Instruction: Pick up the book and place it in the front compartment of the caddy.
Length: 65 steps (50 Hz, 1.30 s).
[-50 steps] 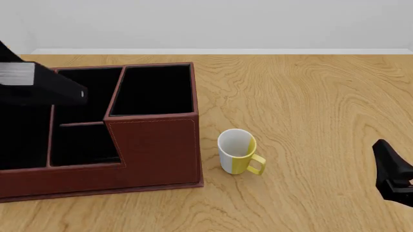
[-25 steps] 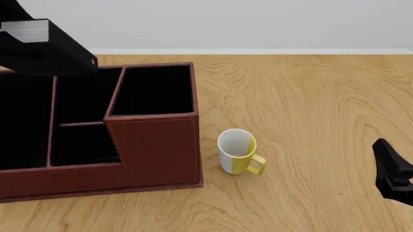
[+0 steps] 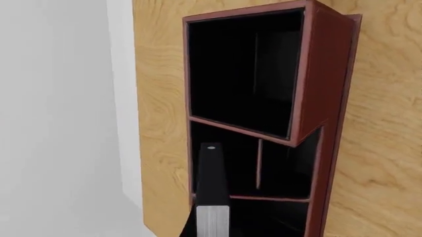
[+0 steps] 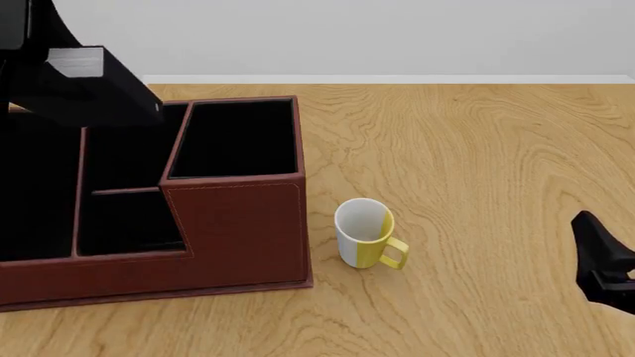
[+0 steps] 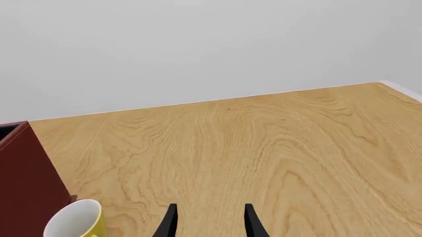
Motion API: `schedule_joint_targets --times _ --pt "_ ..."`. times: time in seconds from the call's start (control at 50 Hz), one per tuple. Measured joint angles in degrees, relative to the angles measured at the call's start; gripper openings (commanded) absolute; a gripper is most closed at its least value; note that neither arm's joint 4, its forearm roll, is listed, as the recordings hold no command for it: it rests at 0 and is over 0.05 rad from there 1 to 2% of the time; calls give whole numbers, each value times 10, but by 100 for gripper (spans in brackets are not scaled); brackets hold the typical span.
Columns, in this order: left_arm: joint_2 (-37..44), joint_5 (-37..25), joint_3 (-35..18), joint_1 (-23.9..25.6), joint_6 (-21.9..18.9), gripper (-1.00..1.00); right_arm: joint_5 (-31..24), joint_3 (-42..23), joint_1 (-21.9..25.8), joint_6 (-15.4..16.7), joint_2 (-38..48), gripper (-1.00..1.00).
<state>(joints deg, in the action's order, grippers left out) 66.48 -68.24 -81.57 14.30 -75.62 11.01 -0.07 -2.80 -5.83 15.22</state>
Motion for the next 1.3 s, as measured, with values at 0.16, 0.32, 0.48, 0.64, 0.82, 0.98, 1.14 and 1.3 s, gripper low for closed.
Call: schedule_joint_targets --times 0.16,0.32,0.48,0.64,0.82,0.98,1.14,1.3 --pt "4 18 25 1 1 -100 3 0 0 -1 4 100" --pt "9 33 44 5 5 -100 6 0 0 -3 6 100" --pt "11 52 70 6 -1 -100 7 0 0 -5 8 100" --pt "17 69 88 11 -1 -100 8 0 -1 -7 9 100" --pt "23 84 102 11 -2 -100 9 0 -1 -8 11 100" --pt "27 98 111 9 -4 -100 10 0 -1 -10 13 100" --pt "33 111 121 7 -4 -100 13 0 -1 -10 16 100" --pt "41 125 126 3 -2 -100 15 0 -1 -11 18 100"
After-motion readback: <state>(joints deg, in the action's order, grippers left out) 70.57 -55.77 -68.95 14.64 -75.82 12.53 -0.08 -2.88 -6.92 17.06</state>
